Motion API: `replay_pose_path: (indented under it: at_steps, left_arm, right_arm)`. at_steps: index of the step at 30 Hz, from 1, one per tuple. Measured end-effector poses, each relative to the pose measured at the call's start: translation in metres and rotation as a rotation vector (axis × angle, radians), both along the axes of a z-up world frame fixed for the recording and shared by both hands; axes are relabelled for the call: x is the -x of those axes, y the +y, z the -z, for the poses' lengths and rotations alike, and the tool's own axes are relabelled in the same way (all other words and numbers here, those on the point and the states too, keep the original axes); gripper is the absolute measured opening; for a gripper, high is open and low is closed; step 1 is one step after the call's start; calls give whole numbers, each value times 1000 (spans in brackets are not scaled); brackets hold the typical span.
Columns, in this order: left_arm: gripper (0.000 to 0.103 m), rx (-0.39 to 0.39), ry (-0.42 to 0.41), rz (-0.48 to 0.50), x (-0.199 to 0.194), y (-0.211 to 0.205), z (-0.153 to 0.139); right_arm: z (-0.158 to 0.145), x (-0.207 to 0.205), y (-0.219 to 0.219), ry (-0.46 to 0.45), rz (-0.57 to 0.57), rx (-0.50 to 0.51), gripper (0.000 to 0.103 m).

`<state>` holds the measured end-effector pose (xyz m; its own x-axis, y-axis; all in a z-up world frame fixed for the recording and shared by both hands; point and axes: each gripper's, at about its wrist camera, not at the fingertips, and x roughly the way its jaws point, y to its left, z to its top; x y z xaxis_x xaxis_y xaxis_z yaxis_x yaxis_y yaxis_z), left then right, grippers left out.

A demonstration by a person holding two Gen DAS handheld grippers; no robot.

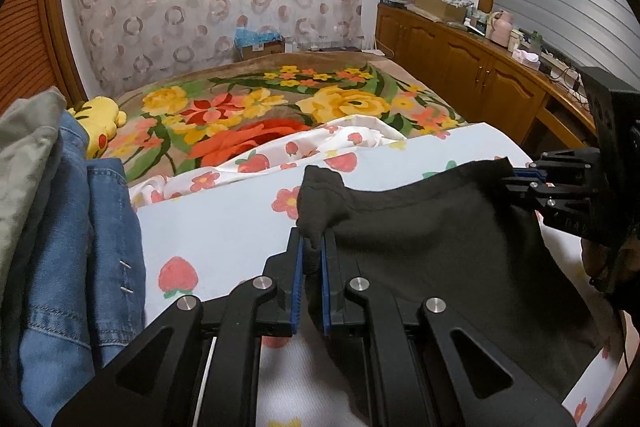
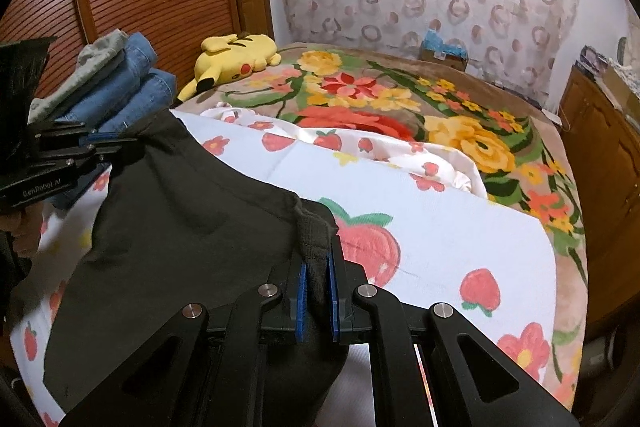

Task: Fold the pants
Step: 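Lay the black garment flat and open both tools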

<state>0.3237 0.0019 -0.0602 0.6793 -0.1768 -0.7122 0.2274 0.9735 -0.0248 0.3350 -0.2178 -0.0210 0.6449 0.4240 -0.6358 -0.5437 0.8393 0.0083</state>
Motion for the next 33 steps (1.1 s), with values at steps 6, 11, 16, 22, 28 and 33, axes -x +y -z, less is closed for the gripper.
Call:
replay_pose_path:
  at_steps: [6,11,16,22,28,33]
  left_arm:
    - [42,7,-13,5,15,0,-7]
    - [56,7,-16,10,32,0,-11]
    - [73,29,-19,30,58,-4,-11]
    - [75,23,-44,36,90,-16,-16]
    - [75,29,-46,50,129,-22,-16]
    - [75,30,-29,57,157,-27,-4]
  right_arm:
    - [-6,15,-6,-26,34,2,24]
    - [-12,39,-15,-43,52,-10,29]
    - [-21,79,-23,-68,49,-17,31]
    - [-28,127,-35,-82,49,-37,35]
    - [-15,173,-45,-72,62,-56,40]
    - [-2,198,-51,-45,74,-62,41]
